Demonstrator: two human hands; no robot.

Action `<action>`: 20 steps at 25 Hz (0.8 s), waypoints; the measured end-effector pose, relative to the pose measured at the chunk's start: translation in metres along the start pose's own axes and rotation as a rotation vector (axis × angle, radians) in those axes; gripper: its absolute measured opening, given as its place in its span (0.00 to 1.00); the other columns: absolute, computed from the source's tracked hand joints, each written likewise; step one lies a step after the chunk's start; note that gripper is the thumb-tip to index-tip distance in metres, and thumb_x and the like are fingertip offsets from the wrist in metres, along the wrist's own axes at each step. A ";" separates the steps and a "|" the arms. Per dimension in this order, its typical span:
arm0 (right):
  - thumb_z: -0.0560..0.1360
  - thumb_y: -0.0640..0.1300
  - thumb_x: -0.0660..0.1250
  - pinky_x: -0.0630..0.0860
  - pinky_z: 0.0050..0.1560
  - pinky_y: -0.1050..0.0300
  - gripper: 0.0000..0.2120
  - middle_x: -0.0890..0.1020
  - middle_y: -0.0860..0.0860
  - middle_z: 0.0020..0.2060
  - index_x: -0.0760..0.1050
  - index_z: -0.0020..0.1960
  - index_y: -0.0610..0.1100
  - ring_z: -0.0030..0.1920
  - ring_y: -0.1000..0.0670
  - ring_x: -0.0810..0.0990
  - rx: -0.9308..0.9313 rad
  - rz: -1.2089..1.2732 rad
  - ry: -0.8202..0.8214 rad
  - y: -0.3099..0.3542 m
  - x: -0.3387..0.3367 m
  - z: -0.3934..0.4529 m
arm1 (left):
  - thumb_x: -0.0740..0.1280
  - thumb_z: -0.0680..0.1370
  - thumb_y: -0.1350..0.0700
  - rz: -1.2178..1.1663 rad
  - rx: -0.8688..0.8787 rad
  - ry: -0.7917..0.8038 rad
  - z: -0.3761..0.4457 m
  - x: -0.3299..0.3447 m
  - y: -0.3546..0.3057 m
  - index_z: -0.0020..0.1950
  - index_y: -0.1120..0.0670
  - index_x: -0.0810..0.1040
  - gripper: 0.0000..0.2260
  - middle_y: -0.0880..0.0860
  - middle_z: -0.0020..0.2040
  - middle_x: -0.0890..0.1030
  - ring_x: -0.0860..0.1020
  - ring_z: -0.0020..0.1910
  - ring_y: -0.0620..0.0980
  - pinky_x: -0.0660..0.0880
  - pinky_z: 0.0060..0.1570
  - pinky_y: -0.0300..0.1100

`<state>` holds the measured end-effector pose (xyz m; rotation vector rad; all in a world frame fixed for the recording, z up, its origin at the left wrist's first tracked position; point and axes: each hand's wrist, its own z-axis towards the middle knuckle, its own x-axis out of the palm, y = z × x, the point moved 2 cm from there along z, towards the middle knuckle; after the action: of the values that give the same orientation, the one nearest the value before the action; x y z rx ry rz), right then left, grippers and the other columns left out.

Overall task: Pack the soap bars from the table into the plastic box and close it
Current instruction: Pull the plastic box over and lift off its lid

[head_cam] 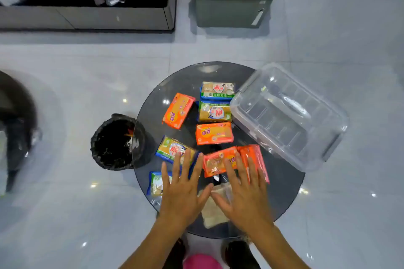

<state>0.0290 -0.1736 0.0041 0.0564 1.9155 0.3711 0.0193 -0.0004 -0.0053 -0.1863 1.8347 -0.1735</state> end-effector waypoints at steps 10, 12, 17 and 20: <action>0.75 0.66 0.55 0.56 0.72 0.33 0.33 0.64 0.50 0.77 0.64 0.75 0.52 0.77 0.42 0.57 -0.273 -0.049 -0.146 -0.037 0.096 0.056 | 0.55 0.77 0.35 0.101 0.452 -0.162 0.060 0.106 0.037 0.78 0.48 0.55 0.33 0.54 0.79 0.52 0.49 0.77 0.57 0.48 0.71 0.66; 0.73 0.65 0.56 0.56 0.72 0.33 0.33 0.66 0.51 0.75 0.65 0.74 0.51 0.76 0.42 0.59 -0.260 -0.041 -0.163 -0.031 0.095 0.061 | 0.56 0.75 0.36 0.122 0.457 -0.187 0.061 0.104 0.034 0.77 0.50 0.58 0.33 0.54 0.79 0.54 0.51 0.77 0.57 0.50 0.70 0.66; 0.70 0.68 0.48 0.43 0.75 0.37 0.35 0.60 0.58 0.77 0.59 0.74 0.58 0.78 0.48 0.51 -0.181 -0.025 -0.117 -0.021 0.097 0.064 | 0.54 0.73 0.36 0.196 0.455 -0.223 0.060 0.107 0.036 0.75 0.52 0.64 0.34 0.55 0.77 0.60 0.58 0.75 0.58 0.55 0.69 0.66; 0.70 0.68 0.50 0.43 0.75 0.38 0.34 0.59 0.57 0.78 0.56 0.75 0.60 0.78 0.48 0.50 -0.191 0.016 -0.115 -0.025 0.100 0.063 | 0.46 0.72 0.32 0.197 0.432 -0.209 0.061 0.110 0.037 0.77 0.48 0.58 0.36 0.52 0.79 0.55 0.54 0.76 0.55 0.49 0.72 0.62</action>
<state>0.0536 -0.1610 -0.1138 -0.0327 1.7596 0.5480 0.0476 0.0108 -0.1332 0.2690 1.5555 -0.3911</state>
